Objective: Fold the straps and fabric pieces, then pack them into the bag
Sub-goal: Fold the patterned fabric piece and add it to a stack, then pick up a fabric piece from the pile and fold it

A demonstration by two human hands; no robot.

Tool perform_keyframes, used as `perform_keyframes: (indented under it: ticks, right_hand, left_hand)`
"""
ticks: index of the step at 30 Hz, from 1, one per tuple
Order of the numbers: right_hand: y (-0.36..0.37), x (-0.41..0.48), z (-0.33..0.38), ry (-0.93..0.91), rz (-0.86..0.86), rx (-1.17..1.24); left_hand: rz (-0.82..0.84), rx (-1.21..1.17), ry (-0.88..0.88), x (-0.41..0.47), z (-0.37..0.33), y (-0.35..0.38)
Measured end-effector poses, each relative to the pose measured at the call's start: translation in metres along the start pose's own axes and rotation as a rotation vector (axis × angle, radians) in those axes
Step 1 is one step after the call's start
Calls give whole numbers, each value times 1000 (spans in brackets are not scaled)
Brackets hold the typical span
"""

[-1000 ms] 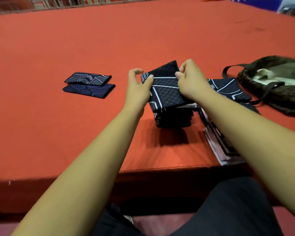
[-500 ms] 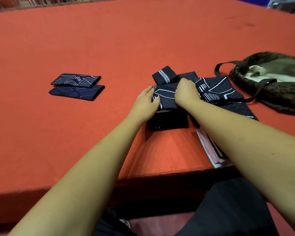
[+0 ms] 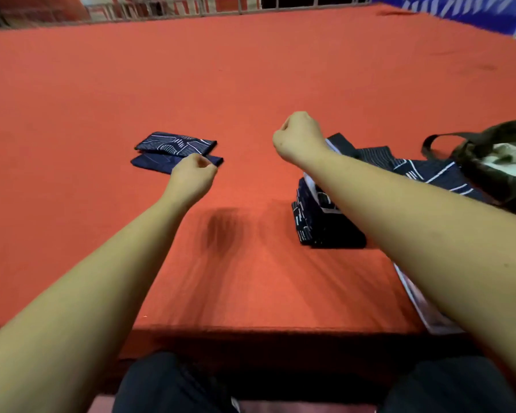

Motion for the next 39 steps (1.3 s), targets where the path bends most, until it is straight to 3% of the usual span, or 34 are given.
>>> perform_keyframes:
  ticks: [4, 8, 16, 23, 29, 34, 39]
  right_hand:
    - [83, 26, 26, 79, 150, 240]
    - [166, 55, 26, 248, 266, 491]
    - [255, 98, 32, 482, 395, 747]
    - [265, 110, 27, 459, 278, 621]
    - [260, 83, 24, 469, 241, 755]
    - [237, 30, 23, 416, 266, 1053]
    - [202, -25, 20, 275, 295, 1115]
  left_hand:
    - [-37, -121, -163, 20, 83, -35]
    - [-47, -388, -305, 42, 141, -35]
    - [-47, -797, -437, 115, 177, 6]
    - [-94, -551, -469, 144, 181, 14]
    - [93, -1182, -487, 92, 154, 41]
    - [132, -1314, -486, 21, 136, 44]
    - [98, -1425, -488, -35, 131, 45]
Point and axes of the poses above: each hand's wrist, its own x-axis towards the middle knuckle, its own y-axis out of the palm, z = x × y, the point moved 9 cm from there along x, towards the middle knuckle, and after that the axes turned 8 degrees about z, right-handed, at the moved point
